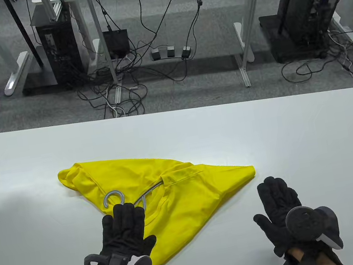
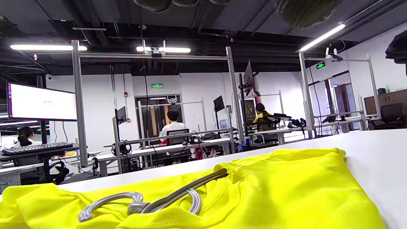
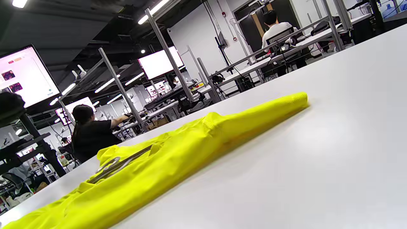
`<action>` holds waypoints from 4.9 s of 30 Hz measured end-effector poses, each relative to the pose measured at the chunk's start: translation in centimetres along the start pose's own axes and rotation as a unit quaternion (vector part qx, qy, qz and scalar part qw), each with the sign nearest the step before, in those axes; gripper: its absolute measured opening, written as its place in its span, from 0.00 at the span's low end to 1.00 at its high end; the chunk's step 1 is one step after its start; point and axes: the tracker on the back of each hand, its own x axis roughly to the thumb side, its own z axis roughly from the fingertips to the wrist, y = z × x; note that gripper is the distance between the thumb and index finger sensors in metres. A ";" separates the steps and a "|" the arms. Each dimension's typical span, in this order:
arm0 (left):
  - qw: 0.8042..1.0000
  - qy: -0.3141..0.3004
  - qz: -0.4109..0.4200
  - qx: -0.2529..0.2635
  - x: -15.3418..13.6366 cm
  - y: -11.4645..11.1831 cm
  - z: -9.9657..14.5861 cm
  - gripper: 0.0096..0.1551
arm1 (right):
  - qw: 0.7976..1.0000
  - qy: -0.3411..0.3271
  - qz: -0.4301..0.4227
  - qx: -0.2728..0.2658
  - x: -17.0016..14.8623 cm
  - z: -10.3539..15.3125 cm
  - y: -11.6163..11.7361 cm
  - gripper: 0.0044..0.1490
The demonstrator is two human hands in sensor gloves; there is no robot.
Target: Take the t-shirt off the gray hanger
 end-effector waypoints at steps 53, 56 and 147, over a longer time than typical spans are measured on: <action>0.977 -0.089 0.140 0.136 0.4 2.7 1.3 0.28 | 0.984 -0.122 -0.074 -0.108 0.6 0.9 -0.2 0.48; 0.977 -0.072 0.174 0.101 0.2 2.4 1.1 0.28 | 0.968 -0.177 -0.064 -0.166 1.0 1.3 -0.7 0.41; 0.935 0.066 0.219 -0.272 -4.5 -6.6 -1.2 0.29 | 0.959 -0.102 0.004 -0.264 -0.4 2.2 -4.0 0.34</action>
